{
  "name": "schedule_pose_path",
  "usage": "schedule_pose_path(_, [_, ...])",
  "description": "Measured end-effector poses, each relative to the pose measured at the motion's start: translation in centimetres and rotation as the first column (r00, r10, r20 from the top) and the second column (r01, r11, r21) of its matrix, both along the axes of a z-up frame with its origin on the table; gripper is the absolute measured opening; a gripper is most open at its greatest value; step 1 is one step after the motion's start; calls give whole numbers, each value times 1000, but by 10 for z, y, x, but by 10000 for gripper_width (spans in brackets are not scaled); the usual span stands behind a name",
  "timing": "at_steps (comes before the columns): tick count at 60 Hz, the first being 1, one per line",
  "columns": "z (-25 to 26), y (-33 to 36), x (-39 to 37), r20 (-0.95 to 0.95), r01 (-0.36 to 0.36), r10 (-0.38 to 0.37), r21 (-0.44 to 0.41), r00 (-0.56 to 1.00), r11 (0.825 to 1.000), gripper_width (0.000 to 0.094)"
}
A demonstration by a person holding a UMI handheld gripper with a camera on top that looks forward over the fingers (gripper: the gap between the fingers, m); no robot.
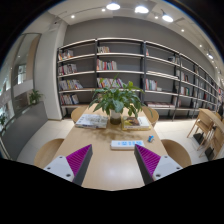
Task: Unplug charger
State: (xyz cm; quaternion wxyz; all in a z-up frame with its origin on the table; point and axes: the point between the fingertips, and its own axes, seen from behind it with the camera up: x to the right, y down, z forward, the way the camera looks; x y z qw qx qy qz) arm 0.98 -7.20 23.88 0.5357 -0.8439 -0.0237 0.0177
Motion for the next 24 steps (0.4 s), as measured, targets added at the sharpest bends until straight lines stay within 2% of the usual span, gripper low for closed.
schedule_pose_path(24, [-12, -18, -13, -20, 16, -17, -36, 1000, 999, 855])
